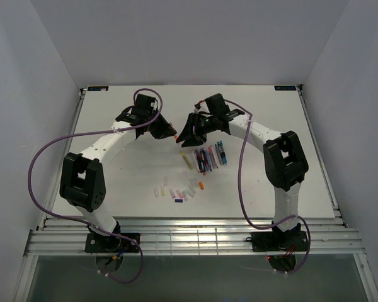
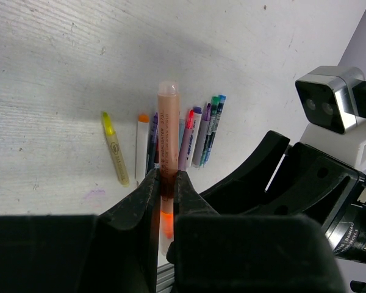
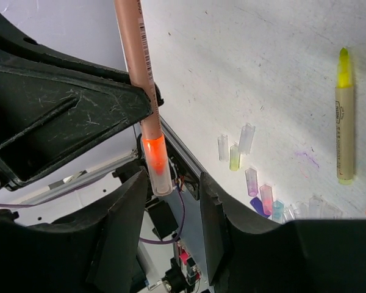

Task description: Open the pen caps

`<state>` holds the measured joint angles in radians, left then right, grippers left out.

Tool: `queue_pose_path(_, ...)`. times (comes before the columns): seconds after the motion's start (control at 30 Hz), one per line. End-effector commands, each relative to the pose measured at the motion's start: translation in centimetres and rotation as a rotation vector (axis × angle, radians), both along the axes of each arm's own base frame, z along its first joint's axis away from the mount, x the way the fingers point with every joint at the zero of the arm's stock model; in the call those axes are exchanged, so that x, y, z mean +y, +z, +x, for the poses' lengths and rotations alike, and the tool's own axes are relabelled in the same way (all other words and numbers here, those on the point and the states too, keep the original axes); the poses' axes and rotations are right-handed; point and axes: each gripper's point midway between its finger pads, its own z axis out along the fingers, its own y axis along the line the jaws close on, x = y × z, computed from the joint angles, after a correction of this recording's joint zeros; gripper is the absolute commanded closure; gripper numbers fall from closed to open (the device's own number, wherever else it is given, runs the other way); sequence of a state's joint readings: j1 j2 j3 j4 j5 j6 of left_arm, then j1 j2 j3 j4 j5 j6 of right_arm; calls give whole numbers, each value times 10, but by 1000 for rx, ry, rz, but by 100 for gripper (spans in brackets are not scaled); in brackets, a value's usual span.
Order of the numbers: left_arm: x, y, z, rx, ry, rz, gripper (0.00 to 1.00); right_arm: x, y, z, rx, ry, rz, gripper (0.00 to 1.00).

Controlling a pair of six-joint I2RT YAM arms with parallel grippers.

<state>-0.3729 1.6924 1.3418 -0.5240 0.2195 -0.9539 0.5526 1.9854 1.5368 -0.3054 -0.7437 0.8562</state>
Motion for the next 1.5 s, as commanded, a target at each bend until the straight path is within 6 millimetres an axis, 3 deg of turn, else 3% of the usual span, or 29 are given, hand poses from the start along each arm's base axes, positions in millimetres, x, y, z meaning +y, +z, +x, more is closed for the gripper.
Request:
queue_pose_path(0.0, 2, 31, 1, -73, 1, -20, 100, 5, 14, 12, -49, 10, 28, 55)
queue_pose_path(0.2, 0, 32, 3, -70, 1, -24, 100, 12, 12, 15, -28, 10, 50, 62)
queue_pose_path(0.43, 0, 29, 4, -62, 8, -22, 100, 18, 6, 3, 10, 42, 50, 71)
queue_pose_path(1.0, 3, 23, 5, -45, 20, -2, 100, 27, 2, -8, 30, 80, 63, 72)
queue_pose_path(1.03, 3, 23, 5, -47, 22, 0, 100, 27, 2, -8, 30, 80, 63, 86)
queue_pose_path(1.1, 4, 22, 6, -43, 25, 9, 100, 27, 1, -7, 20, 72, 45, 92)
queue_pose_path(1.23, 12, 15, 12, -1, 55, 71, 100, 12, -15, -14, 11, 76, -127, 92)
queue_pose_path(1.27, 18, 9, 10, 38, 70, 105, 100, 6, -21, -14, -45, 103, -179, 92)
queue_pose_path(1.3, 19, 20, 19, 22, 80, 107, 100, -4, -30, -5, -101, 69, -281, 92)
queue_pose_path(1.33, 21, 14, 24, 43, 87, 123, 100, -8, -29, -5, -154, 75, -338, 92)
queue_pose_path(1.37, 24, 13, 24, 62, 91, 140, 100, -23, -38, -8, -197, 105, -438, 92)
queue_pose_path(1.4, 24, 22, 32, 43, 91, 141, 100, -39, -44, 1, -266, 79, -556, 92)
queue_pose_path(1.43, 24, 23, 34, 45, 90, 149, 100, -45, -47, -2, -302, 97, -619, 92)
queue_pose_path(1.47, 28, 13, 31, 94, 94, 173, 100, -59, -52, -5, -337, 126, -699, 92)
